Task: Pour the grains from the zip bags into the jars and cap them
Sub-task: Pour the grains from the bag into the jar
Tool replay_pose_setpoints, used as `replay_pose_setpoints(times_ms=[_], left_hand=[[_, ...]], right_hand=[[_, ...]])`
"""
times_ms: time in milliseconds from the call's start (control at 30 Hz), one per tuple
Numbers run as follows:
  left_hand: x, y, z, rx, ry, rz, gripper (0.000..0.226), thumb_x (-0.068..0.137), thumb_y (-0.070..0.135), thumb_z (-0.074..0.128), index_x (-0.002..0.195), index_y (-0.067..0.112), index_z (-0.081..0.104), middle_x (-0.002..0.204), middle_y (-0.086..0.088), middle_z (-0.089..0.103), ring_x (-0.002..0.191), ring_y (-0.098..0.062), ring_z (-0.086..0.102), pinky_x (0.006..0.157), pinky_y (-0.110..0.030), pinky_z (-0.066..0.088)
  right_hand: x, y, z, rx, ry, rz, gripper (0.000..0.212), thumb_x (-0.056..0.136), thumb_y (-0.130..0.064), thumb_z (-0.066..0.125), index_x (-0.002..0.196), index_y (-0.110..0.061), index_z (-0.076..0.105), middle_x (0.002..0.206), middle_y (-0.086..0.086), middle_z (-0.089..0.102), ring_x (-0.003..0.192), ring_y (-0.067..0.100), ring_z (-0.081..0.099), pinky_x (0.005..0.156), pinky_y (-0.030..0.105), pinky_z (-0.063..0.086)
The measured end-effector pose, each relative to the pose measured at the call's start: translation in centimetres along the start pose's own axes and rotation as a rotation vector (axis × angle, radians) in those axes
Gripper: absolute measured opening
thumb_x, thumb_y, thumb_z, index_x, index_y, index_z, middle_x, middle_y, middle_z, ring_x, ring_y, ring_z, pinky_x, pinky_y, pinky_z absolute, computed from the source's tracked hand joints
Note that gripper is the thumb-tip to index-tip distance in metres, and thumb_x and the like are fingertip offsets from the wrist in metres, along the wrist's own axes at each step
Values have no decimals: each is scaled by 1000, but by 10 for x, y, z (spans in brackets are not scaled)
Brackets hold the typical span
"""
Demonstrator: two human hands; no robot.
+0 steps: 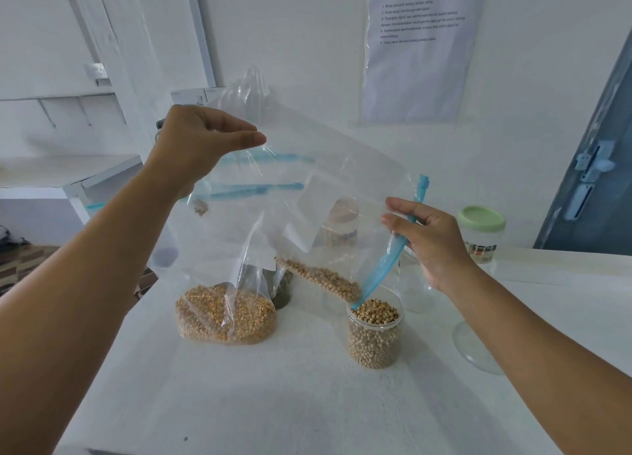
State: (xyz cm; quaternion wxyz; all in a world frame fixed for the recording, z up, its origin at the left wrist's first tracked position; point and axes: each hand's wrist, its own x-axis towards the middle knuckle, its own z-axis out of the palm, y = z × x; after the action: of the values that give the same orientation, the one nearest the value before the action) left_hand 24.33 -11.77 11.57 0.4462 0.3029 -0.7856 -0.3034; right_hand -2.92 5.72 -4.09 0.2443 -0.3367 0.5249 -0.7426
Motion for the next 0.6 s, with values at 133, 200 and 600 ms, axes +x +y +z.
replay_pose_setpoints(times_ms=[133, 200, 600], left_hand=[[4, 5, -3, 7, -21, 9, 19, 74, 38, 91, 89, 30, 82, 84, 15, 78, 81, 7, 68, 87, -19, 47], [6, 6, -4, 12, -30, 7, 23, 72, 38, 92, 91, 29, 83, 83, 14, 78, 80, 8, 67, 86, -19, 46], [5, 15, 3, 71, -72, 35, 33, 63, 50, 88, 90, 32, 82, 83, 17, 77, 75, 9, 66, 82, -19, 49]], right_hand=[[0, -2, -1, 22, 3, -5, 28, 84, -10, 84, 107, -25, 81, 115, -10, 77, 103, 19, 70, 86, 22, 56], [0, -2, -1, 25, 5, -6, 29, 84, -9, 83, 110, -23, 80, 114, -11, 77, 101, 18, 69, 84, 21, 56], [-2, 4, -8, 26, 54, -24, 30, 85, -8, 83, 110, -24, 80, 115, -10, 77, 106, 15, 70, 97, 30, 56]])
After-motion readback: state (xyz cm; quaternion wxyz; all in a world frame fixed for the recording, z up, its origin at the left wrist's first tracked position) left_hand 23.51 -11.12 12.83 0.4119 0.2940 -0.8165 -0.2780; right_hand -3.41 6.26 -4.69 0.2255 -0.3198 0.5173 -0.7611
